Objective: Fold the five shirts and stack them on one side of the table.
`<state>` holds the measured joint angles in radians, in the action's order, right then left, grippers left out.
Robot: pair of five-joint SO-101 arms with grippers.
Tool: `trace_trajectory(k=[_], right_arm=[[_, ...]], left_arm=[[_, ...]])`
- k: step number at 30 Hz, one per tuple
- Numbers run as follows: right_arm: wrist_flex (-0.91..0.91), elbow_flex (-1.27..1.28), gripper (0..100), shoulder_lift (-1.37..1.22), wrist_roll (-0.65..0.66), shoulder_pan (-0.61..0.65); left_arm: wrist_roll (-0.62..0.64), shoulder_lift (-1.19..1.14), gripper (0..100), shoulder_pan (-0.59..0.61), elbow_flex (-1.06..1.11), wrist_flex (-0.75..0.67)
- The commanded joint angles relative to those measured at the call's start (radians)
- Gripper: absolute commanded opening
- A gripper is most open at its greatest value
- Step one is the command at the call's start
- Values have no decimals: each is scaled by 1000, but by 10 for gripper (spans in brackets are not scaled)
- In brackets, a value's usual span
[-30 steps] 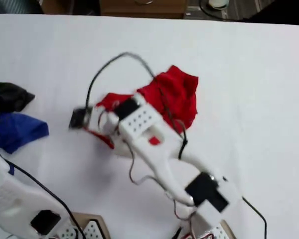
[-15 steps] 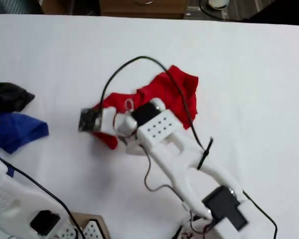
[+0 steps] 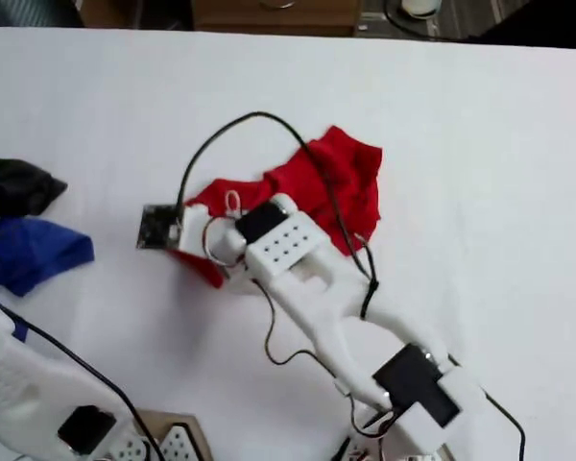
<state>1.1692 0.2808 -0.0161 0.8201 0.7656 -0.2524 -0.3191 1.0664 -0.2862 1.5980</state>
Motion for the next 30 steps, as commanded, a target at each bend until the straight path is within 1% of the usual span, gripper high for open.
trace_trajectory(k=[1,3,6,7,8,12,15,18,20,21,24,27,28,30], right_arm=[[-96,-21,278,-25,-8,-31],[-160,-23,207,-73,-8,-68],[-226,-25,37,-147,-8,-127],[-234,-25,8,-160,-8,-148],[-234,-25,32,-162,-8,-168],[-185,-31,22,-125,-2,-269],[-151,-32,21,-56,5,-417],[-154,-34,21,-28,89,-599],[-154,-34,21,-28,132,-688],[-154,-29,21,-28,135,-713],[-134,-23,23,-28,135,-723],[-128,-17,28,-31,133,-680],[-128,-8,44,-30,133,-667],[-124,0,120,-28,133,-636]], left_arm=[[-11,6,154,3,-35,-5],[-11,6,154,3,-35,-5],[-11,6,154,3,-35,-3],[-11,6,154,3,-35,-3],[-11,6,154,3,-35,-3],[-11,-2,154,3,-35,-3],[-11,-48,154,3,-35,-3],[-9,-115,154,-6,-41,-3],[-6,-153,154,-25,-42,-2],[-5,-167,154,-37,-42,-2],[-3,-184,154,-81,-42,-2],[23,-183,154,-120,-44,-2],[38,-183,154,-129,-45,0],[49,-183,154,-143,-45,14]])
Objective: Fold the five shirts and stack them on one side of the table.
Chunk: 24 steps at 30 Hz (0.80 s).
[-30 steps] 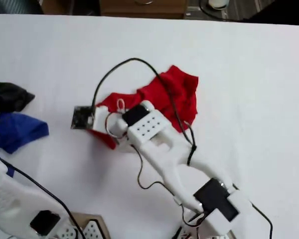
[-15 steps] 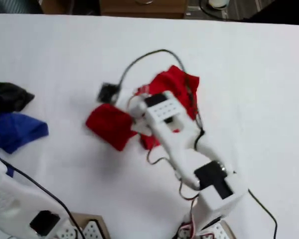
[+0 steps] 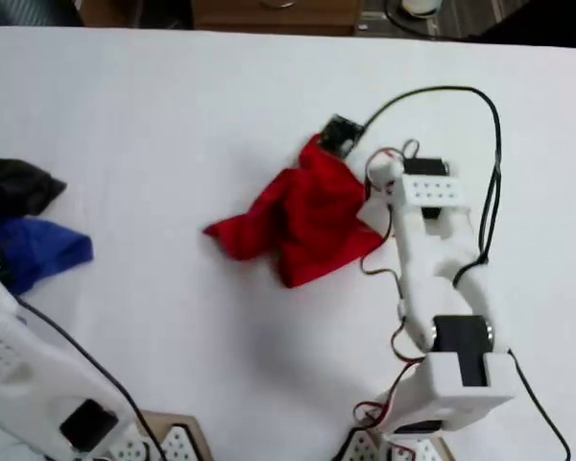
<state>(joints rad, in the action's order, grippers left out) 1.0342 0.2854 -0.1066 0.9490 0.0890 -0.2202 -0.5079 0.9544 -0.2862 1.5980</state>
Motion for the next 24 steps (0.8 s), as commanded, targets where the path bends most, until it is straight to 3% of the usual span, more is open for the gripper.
trace_trajectory(k=[1,5,12,16,20,24], right_arm=[[31,-5,169,68,5,50],[159,-37,300,113,5,77],[265,-38,305,355,-68,117],[358,35,305,464,-84,260],[302,192,305,489,-84,338],[163,301,305,487,-84,294]], left_arm=[[17,6,154,-35,-45,21],[17,6,154,-41,-45,31],[20,5,154,-46,-150,32],[21,0,154,-75,-179,34],[21,-3,154,-109,-173,34],[21,-3,154,-112,-173,34]])
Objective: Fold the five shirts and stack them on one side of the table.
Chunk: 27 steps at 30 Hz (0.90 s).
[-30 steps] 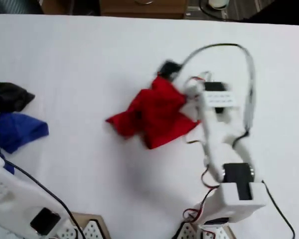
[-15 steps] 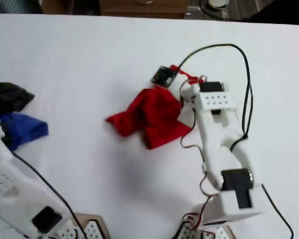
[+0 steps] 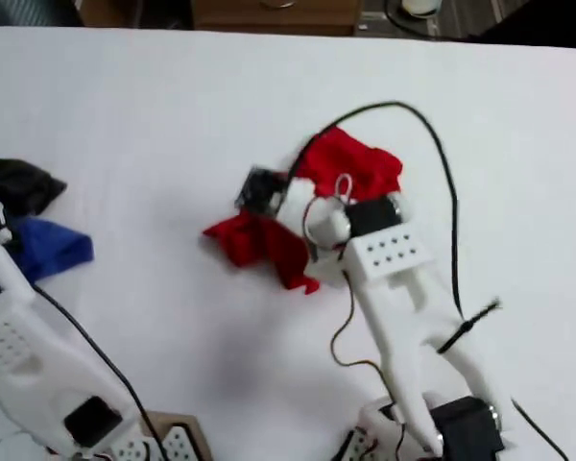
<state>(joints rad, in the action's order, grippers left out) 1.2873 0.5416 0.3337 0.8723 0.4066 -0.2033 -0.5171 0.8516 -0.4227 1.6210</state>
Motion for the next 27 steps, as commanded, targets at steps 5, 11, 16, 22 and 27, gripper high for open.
trace_trajectory(k=[5,11,16,22,27], right_arm=[[-179,60,305,47,-11,-108],[-62,-35,347,58,-17,-189],[-107,-186,464,28,-18,-283],[-130,-402,437,-223,-132,-285],[-91,-575,437,-460,-203,-292]], left_arm=[[5,6,154,-14,-38,11],[5,6,154,-12,-38,11],[5,6,154,-14,-38,11],[5,6,154,-15,-36,12],[5,11,154,-15,-42,38]])
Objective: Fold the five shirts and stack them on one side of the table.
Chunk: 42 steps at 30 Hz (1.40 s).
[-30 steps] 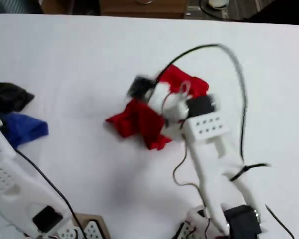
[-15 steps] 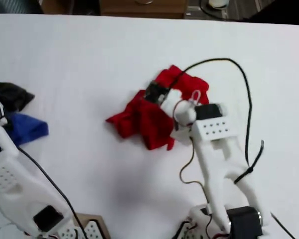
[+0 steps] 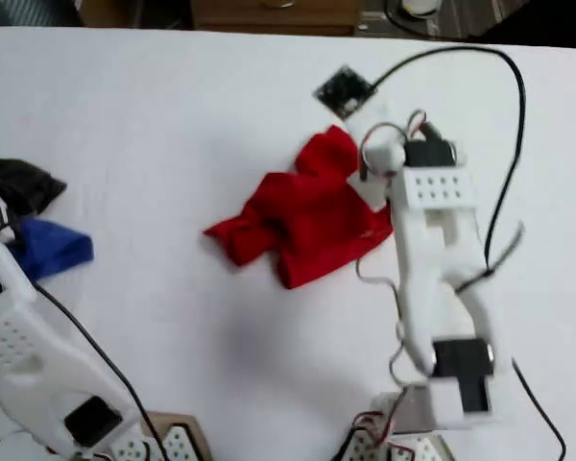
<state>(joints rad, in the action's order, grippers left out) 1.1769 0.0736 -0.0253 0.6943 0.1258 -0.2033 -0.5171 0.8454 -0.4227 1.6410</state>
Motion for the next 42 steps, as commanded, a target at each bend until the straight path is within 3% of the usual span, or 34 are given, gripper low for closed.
trace_trajectory(k=[1,10,16,20,29,34,42], right_arm=[[39,-120,437,-137,-23,-8],[87,-259,437,-338,-48,-2],[337,-519,437,-285,-364,-10],[522,-591,437,-266,-454,-1],[499,-546,437,-292,-476,-22],[538,-494,437,-285,-580,-7],[527,-170,437,-179,-463,64]], left_arm=[[5,12,154,-9,-44,18],[3,6,154,-9,-42,17],[-2,6,154,-38,-44,11],[-2,8,154,-60,-44,11],[2,8,154,-80,-44,9],[-2,8,154,-78,-44,11],[-3,8,154,-74,-44,9]])
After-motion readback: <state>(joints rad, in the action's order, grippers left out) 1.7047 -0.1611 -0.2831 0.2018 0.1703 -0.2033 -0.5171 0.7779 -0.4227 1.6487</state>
